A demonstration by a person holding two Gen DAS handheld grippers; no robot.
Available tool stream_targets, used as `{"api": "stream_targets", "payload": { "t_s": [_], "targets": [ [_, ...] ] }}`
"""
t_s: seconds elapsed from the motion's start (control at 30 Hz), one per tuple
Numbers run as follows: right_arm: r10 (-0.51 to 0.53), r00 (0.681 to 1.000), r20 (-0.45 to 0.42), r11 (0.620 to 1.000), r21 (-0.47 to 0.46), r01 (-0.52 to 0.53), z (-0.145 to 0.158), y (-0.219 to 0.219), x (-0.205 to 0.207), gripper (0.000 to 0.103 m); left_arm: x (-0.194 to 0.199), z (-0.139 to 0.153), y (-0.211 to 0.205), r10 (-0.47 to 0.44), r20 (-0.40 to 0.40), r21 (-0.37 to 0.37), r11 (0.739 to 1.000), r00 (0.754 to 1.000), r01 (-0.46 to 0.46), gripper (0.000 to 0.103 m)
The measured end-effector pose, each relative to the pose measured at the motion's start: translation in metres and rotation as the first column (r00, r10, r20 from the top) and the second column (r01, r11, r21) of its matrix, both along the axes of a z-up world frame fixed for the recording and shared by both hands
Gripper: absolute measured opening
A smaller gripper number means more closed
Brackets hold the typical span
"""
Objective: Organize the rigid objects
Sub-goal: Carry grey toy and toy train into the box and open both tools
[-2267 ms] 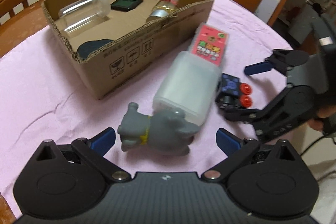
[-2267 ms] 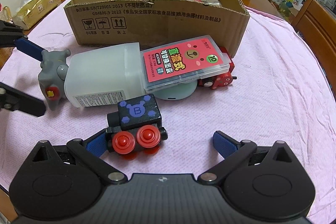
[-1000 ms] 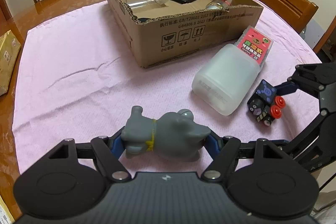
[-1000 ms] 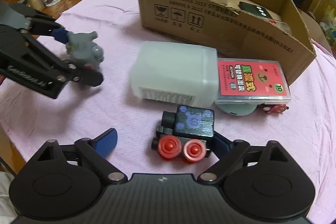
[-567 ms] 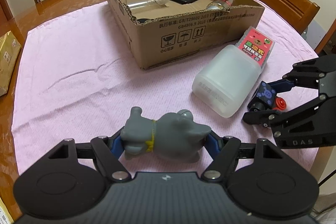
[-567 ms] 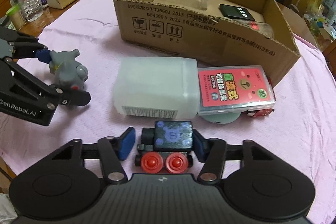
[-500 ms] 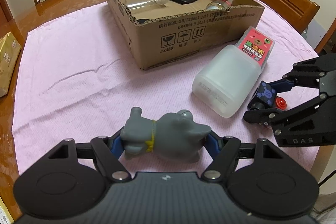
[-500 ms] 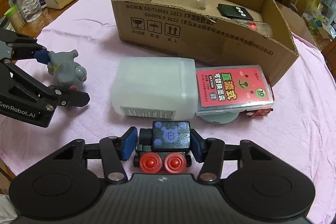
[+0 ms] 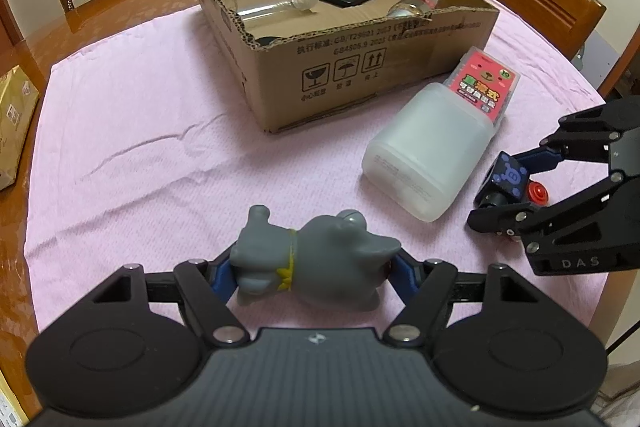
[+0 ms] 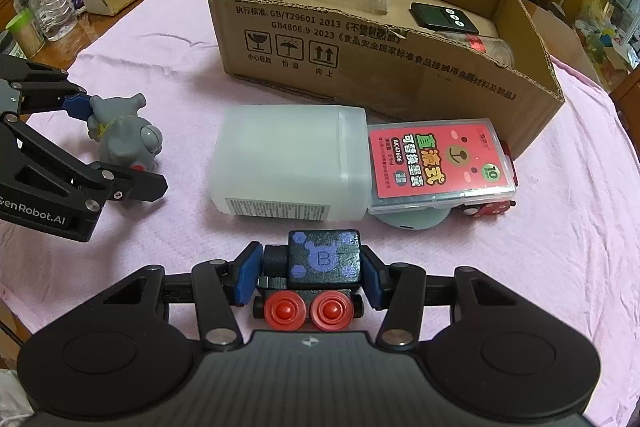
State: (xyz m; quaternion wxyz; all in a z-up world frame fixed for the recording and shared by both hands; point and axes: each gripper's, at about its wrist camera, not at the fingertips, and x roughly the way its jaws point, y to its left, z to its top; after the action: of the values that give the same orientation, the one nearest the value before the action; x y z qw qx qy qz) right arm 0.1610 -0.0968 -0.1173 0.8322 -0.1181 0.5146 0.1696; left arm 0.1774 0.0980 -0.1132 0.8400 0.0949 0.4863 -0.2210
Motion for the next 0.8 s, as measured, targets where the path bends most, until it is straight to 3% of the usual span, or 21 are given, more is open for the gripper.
{"api": "stream_targets", "payload": {
  "t_s": [0.4,0.67,0.8],
  "targets": [
    [0.028,1.0,-0.008,1.0,0.0,-0.028,0.014,-0.006,0.001,0.056,-0.005,0.016,-0.004,-0.075,0.001,0.03,0.997,0.997,0.075,0.072],
    [0.112,0.993,0.04,0.994,-0.01,-0.112,0.055,-0.018,0.005,0.056,-0.001,0.058,-0.009,-0.186,0.022,0.019,0.982,0.982,0.186,0.072],
    [0.139,0.988,0.073,0.99,-0.006,-0.139,0.077,-0.027,0.014,0.056,0.009,0.084,-0.015,-0.197,0.089,0.021,0.98,0.976,0.196,0.072]
  ]
}}
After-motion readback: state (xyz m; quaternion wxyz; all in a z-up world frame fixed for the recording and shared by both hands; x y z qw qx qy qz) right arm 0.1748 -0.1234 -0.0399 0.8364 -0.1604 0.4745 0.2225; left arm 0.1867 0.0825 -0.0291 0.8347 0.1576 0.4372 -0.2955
